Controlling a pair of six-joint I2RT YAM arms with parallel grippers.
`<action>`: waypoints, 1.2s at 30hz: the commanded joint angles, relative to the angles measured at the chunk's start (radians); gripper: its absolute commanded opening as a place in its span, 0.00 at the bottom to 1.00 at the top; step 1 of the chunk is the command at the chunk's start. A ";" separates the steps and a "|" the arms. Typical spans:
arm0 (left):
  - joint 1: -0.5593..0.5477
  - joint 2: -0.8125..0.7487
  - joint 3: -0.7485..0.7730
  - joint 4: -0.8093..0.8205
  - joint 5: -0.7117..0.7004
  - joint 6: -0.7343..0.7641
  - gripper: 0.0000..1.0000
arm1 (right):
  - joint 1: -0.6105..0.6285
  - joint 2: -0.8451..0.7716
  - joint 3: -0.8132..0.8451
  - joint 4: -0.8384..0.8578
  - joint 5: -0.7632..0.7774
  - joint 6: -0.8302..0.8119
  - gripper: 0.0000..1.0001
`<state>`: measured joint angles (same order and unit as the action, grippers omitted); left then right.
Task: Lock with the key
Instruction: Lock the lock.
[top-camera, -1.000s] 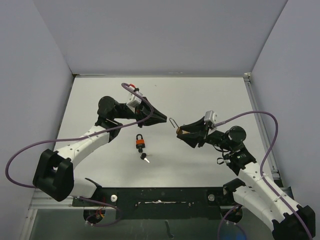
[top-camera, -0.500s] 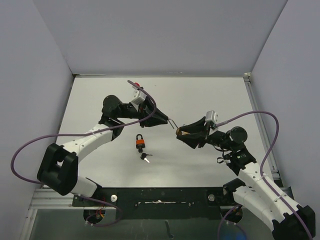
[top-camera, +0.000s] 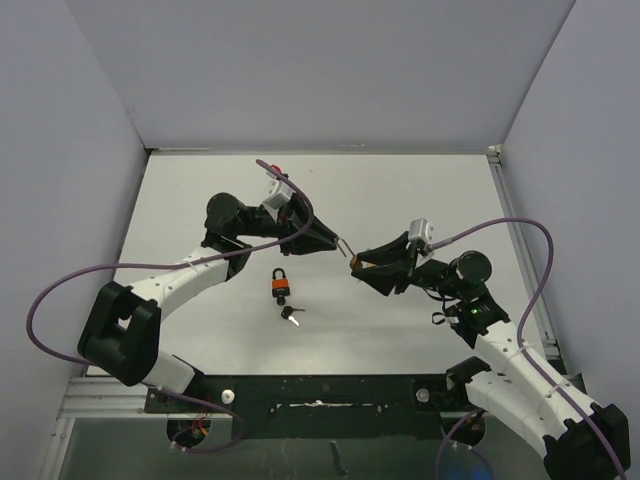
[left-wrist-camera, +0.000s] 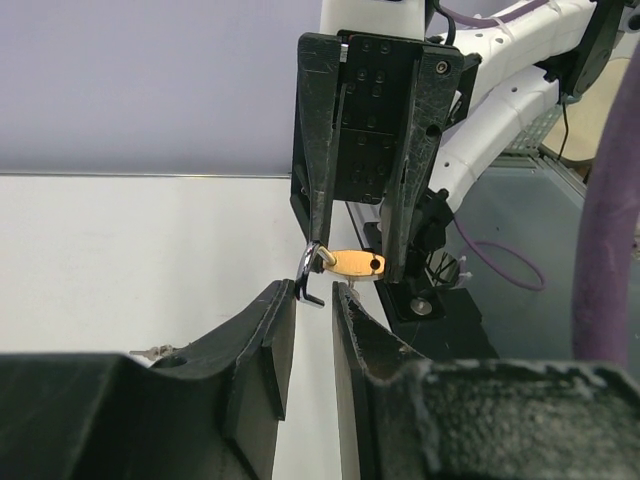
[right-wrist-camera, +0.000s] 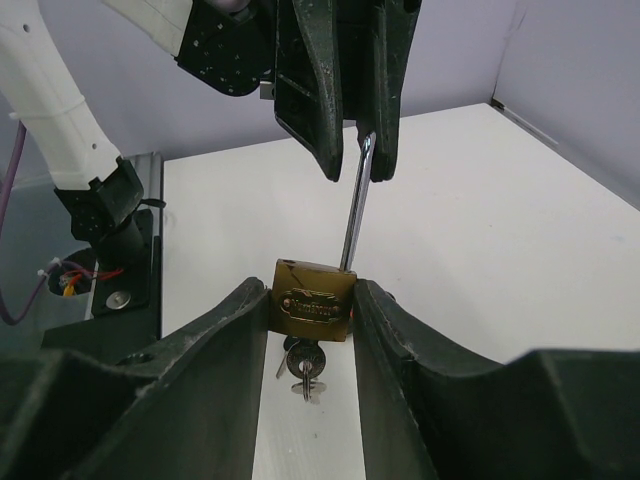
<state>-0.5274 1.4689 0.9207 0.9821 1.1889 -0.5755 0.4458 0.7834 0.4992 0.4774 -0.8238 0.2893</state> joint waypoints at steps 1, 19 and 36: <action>-0.011 0.015 0.043 0.078 0.027 -0.024 0.20 | 0.005 -0.002 0.033 0.088 0.010 0.007 0.00; -0.034 0.020 0.052 0.079 0.020 -0.021 0.13 | 0.007 0.008 0.033 0.080 0.030 0.007 0.00; -0.053 -0.076 0.122 -0.435 -0.162 0.230 0.00 | 0.016 0.005 0.046 0.038 0.052 -0.010 0.00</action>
<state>-0.5617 1.4509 0.9733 0.7132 1.1233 -0.4778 0.4465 0.7967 0.4992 0.4553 -0.7700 0.2878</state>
